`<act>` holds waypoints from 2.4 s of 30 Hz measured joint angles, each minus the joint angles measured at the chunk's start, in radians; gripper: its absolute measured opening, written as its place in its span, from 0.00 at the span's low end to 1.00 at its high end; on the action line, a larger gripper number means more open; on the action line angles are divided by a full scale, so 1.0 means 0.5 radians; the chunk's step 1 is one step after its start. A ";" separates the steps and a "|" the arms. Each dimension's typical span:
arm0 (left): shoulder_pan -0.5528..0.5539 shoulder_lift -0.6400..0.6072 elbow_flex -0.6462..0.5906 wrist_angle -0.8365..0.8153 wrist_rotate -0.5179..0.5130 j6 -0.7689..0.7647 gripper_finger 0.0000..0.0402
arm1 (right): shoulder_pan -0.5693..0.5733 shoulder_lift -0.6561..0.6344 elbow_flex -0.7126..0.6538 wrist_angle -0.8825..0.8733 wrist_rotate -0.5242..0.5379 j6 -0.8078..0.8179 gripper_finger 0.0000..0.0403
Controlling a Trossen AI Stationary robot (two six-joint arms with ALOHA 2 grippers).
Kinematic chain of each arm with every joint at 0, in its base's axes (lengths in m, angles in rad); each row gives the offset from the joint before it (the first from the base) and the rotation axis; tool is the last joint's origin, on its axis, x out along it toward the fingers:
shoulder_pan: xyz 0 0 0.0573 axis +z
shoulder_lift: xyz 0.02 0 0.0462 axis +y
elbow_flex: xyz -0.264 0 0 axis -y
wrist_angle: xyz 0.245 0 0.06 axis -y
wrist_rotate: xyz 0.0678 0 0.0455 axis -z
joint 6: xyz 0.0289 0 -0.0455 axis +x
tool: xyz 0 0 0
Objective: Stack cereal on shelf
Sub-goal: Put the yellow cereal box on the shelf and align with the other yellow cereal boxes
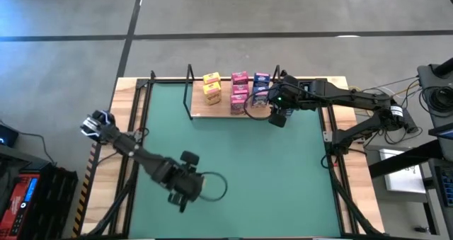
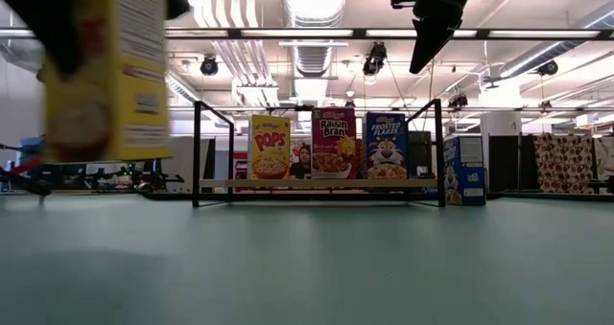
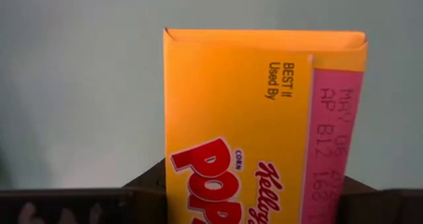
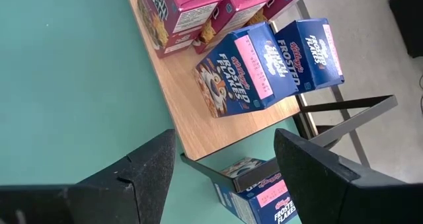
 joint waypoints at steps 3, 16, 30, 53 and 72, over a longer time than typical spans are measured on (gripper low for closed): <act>0.173 -0.009 -0.005 0.000 -0.009 0.222 0.34 | 0.000 0.000 0.000 0.000 0.000 -0.002 0.61; 0.894 -0.138 0.021 0.086 0.036 0.984 0.35 | 0.000 0.001 0.000 0.000 0.000 0.000 0.61; 1.596 -0.140 0.021 0.313 0.318 1.280 0.35 | 0.000 0.000 -0.001 0.000 0.001 0.000 0.61; 1.843 -0.111 -0.084 0.492 0.360 1.332 0.35 | 0.000 0.000 0.000 0.000 0.000 0.000 0.61; 1.946 -0.025 -0.086 0.526 0.356 1.348 0.35 | -0.001 0.000 0.000 0.000 0.001 -0.001 0.61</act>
